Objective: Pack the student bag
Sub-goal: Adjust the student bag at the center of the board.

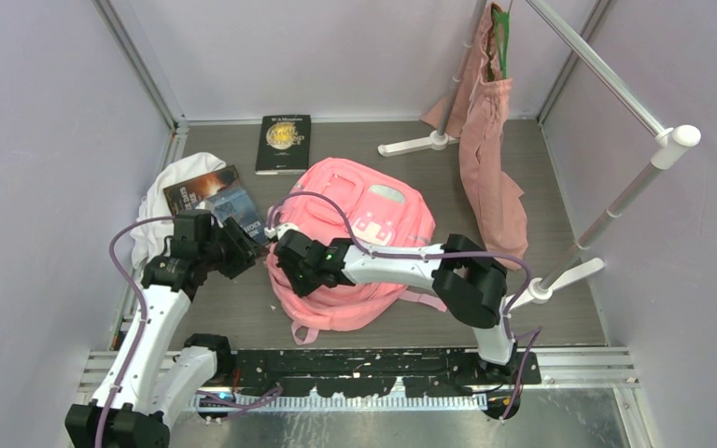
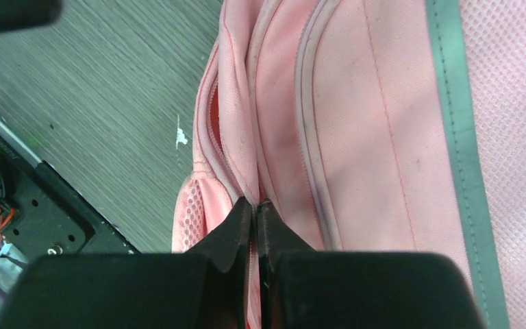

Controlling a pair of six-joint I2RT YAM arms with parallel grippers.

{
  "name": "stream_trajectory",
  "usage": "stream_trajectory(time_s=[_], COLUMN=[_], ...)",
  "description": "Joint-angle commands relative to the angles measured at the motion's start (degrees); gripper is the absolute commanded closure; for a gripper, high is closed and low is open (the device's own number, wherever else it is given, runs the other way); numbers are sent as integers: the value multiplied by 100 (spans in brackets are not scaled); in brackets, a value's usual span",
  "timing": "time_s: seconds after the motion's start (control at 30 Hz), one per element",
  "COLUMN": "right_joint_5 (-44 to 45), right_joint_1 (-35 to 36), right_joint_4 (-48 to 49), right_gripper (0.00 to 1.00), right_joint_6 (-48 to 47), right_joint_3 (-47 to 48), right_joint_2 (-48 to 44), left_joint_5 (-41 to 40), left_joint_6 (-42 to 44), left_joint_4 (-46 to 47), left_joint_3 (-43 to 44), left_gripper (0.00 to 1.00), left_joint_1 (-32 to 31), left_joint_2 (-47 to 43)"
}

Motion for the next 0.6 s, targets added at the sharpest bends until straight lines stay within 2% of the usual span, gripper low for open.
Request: stream_trajectory(time_s=[0.0, 0.2, 0.37, 0.43, 0.47, 0.5, 0.57], right_joint_5=[306, 585, 1142, 1384, 1397, 1355, 1183], right_joint_1=[49, 46, 33, -24, -84, -161, -383], right_joint_4=[186, -98, -479, -569, -575, -555, -534], right_gripper=[99, 99, 99, 99, 99, 99, 99], right_joint_6=[41, -89, -410, -538, -576, -595, -566], right_joint_3=[-64, -45, 157, 156, 110, 60, -49], right_joint_2=[-461, -1170, -1846, -2154, -2306, -2454, -2681], left_joint_5=[266, 377, 266, 187, 186, 216, 391], left_joint_6=[-22, 6, -15, -36, -23, -14, 2], left_joint_4=[126, 178, 87, -23, -74, -87, 1], left_joint_3=[-47, -26, 9, 89, 149, 197, 278], left_gripper=[52, 53, 51, 38, 22, 17, 14], left_joint_1=[87, 116, 119, 123, 123, 123, 117], left_joint_2=[-78, 13, -19, -19, -19, -17, -44])
